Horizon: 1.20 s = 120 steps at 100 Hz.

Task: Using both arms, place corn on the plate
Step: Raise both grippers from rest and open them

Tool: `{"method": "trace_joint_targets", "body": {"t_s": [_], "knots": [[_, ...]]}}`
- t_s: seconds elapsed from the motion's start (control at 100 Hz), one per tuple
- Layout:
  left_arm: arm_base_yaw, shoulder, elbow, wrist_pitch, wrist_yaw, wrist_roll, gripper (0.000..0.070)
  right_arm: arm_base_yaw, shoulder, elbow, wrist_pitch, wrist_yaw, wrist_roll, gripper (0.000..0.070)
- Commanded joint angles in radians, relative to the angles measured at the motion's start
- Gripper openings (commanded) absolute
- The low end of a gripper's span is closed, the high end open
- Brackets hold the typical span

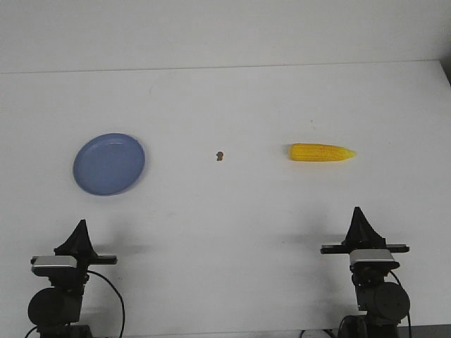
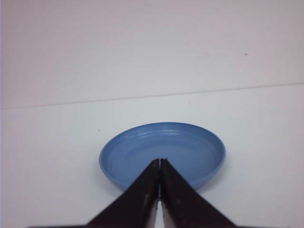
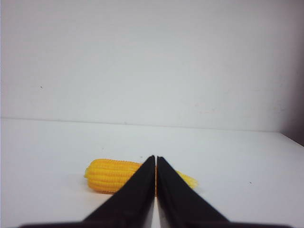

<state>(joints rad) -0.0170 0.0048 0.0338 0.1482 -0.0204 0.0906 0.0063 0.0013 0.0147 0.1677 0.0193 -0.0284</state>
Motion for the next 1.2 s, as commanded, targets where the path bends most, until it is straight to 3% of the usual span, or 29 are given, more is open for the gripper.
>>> {"method": "trace_joint_targets", "body": {"t_s": [0.0,0.5,0.94,1.19], "knots": [[0.001,-0.002,-0.017,0.010,0.002,-0.002,0.0012,0.001,0.000,-0.002,0.011,0.000,0.010,0.0012],[0.001,-0.002,-0.017,0.011,0.001,-0.001,0.0012,0.001,0.000,-0.002,0.013,0.000,0.008,0.0012],[0.001,-0.001,0.053,0.009,-0.013,-0.006,0.0012,0.001,0.000,0.003,0.178,0.001,0.015,0.0012],[0.001,0.055,0.245,-0.146,-0.132,-0.084,0.0012,0.001,0.019,0.169,0.005,0.017,0.037,0.0012]]}}
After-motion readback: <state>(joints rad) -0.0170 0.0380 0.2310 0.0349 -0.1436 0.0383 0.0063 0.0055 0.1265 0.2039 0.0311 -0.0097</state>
